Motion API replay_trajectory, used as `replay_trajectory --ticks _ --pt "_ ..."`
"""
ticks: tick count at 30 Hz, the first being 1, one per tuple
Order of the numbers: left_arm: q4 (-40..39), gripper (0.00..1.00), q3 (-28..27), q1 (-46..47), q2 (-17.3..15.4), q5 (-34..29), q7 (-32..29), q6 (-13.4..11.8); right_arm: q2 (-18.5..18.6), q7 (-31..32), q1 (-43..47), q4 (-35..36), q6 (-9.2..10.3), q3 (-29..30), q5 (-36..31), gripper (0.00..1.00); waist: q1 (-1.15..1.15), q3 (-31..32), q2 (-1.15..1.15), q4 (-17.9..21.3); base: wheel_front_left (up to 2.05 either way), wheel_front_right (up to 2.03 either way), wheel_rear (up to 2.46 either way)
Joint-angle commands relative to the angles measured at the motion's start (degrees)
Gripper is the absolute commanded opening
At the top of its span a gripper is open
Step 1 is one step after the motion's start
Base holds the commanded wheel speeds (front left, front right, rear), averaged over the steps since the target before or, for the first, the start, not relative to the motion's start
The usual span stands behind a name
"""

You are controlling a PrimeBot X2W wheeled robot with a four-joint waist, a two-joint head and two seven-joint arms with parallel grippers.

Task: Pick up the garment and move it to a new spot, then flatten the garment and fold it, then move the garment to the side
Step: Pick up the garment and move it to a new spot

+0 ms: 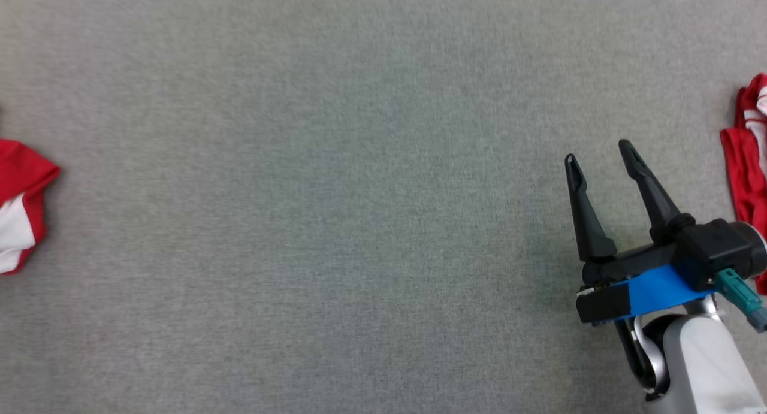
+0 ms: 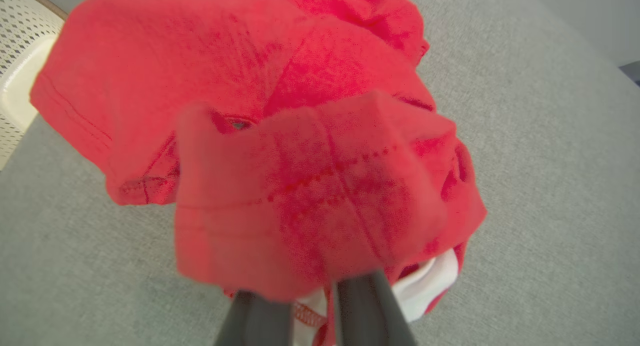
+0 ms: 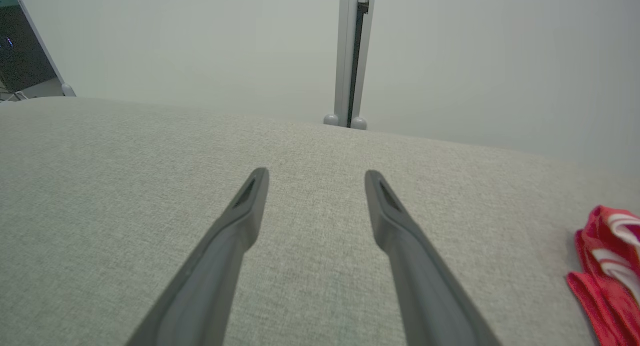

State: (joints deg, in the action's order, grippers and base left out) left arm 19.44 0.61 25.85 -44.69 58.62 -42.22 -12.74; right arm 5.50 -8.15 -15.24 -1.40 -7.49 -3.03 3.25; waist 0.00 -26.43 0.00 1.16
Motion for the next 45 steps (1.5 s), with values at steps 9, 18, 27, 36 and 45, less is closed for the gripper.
replay_trajectory --ticks 9,18,27,36,45 --pt "-5.1 0.00 2.2 4.8 -4.4 -5.9 4.8 4.1 -1.0 -1.8 1.9 -4.9 -0.01 -1.2 1.8 1.00 0.00 11.1 0.00 -0.8 0.00 0.00 0.00" --pt "-17.3 0.00 8.4 13.7 -2.3 -9.1 3.1 6.1 -1.9 -3.0 4.0 -8.4 -0.01 -2.1 3.0 1.00 0.00 18.9 0.00 0.5 0.00 0.00 0.00" --pt "-26.1 0.00 16.1 20.0 7.0 -8.0 0.7 6.2 -2.3 -2.8 4.9 -8.4 -0.02 -2.2 3.4 1.00 0.00 21.4 0.00 4.9 0.00 0.00 0.00" --pt "-21.5 0.00 24.2 14.0 17.8 -4.7 2.6 8.6 -2.6 -2.9 4.0 -8.5 -0.01 -3.6 4.1 1.00 0.00 19.6 0.00 11.6 0.00 0.00 0.00" --pt "-6.1 0.36 31.2 6.4 25.4 -7.9 10.7 10.5 -2.6 -3.5 3.5 -9.6 -0.01 -4.4 4.6 1.00 0.00 17.7 0.00 15.0 0.00 0.00 0.00"
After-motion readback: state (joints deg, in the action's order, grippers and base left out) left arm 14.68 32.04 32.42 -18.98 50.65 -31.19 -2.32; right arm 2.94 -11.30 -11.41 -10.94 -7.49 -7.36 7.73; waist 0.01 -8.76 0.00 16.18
